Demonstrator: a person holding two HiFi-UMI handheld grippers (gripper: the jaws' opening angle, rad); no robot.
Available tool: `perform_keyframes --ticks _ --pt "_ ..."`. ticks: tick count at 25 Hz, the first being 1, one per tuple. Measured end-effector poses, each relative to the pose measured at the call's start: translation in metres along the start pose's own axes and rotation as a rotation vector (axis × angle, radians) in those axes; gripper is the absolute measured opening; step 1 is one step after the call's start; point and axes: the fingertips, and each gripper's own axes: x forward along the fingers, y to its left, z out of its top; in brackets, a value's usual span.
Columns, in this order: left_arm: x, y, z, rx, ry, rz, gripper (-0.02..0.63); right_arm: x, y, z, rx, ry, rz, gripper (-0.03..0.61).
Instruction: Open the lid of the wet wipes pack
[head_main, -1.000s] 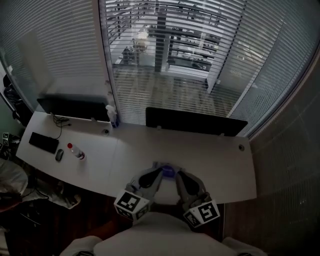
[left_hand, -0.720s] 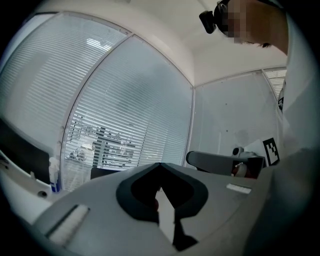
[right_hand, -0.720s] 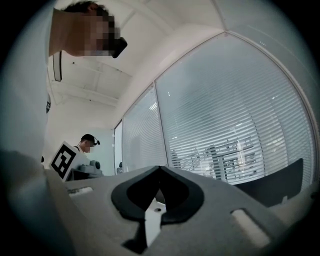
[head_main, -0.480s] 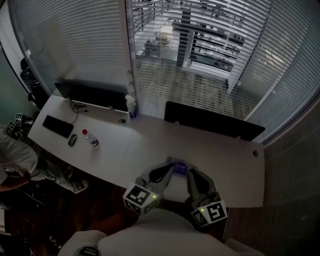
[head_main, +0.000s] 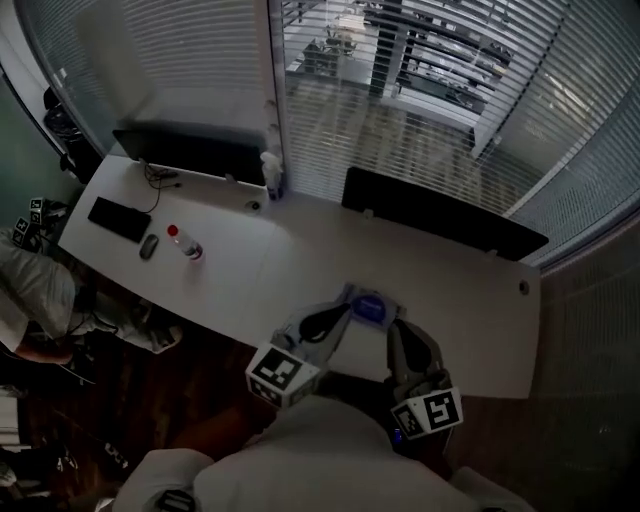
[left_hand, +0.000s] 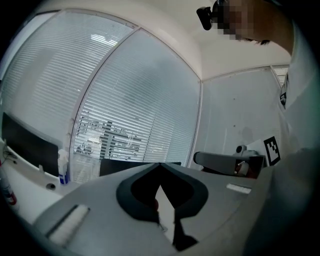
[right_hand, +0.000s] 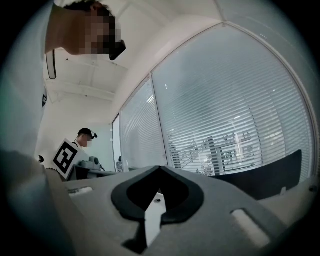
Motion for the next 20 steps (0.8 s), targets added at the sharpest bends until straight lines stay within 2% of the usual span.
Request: perform_keyframes --ticks 7,14,20 --pt "0.008 0.016 -0.029 -0.034 0.056 -0.009 0.003 0.012 -0.001 -0.023 -0.012 0.053 0.009 0.001" --pt "0.022 0.015 -0.045 -0.056 0.12 -0.02 0.003 0.017 -0.005 -0.05 -0.021 0.092 0.005 0.0" --pt "0.037 0.017 -0.076 -0.07 0.169 -0.027 0.003 0.02 -0.017 -0.071 -0.032 0.114 -0.009 0.0"
